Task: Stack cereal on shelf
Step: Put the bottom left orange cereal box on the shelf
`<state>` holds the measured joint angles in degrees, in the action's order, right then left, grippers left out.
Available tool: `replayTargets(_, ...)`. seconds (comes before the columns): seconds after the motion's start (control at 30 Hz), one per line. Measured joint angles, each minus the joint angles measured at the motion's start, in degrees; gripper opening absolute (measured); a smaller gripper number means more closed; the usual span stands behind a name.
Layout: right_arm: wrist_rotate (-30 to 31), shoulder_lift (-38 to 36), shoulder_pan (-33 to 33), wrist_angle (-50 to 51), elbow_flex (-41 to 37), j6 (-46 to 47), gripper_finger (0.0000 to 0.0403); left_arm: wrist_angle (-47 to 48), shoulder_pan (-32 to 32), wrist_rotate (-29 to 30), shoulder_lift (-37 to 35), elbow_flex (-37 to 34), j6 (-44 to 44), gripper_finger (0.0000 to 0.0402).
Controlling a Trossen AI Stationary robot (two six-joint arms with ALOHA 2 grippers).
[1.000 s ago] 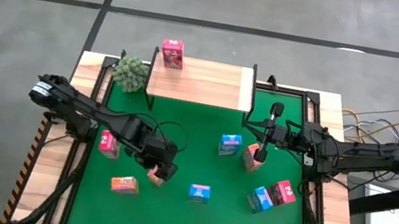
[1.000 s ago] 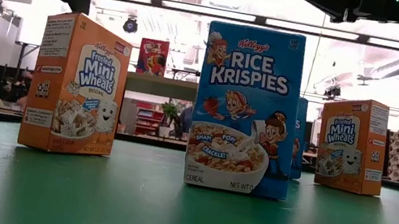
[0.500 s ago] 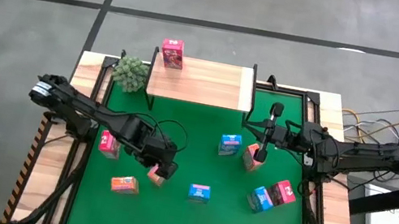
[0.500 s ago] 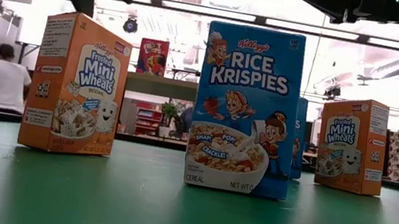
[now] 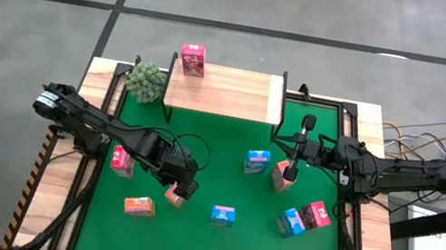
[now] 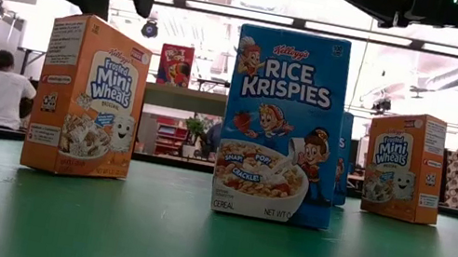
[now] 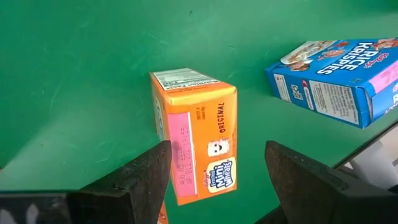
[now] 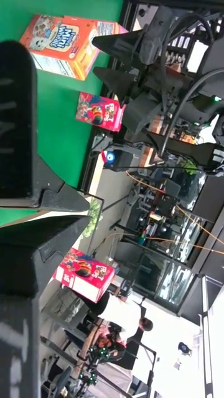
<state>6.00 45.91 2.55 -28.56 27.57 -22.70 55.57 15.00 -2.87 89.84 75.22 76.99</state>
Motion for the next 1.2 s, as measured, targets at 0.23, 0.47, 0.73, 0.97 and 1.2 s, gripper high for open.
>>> replayTargets(0.23,0.0,0.0,0.0,0.0,0.0,-0.02,0.0012,-0.21,0.18,-0.05,0.0,0.0,-2.95,0.0243)
replayTargets(0.47,0.0,0.0,0.0,0.01,0.0,0.09,0.0012,-0.22,0.18,2.83,0.0,-0.02,-5.91,0.0241)
replayTargets(0.73,0.02,0.01,-0.01,0.01,0.0,0.13,0.0012,2.02,0.0,3.52,0.0,4.34,-5.41,0.0233)
replayTargets(0.97,0.02,0.28,0.0,0.01,0.0,0.13,0.0012,3.17,0.2,4.94,0.33,6.41,-5.31,0.0231)
replayTargets(1.2,0.06,0.47,0.11,0.05,0.0,0.11,0.0012,8.31,0.03,-2.64,8.68,13.25,-8.57,0.023)
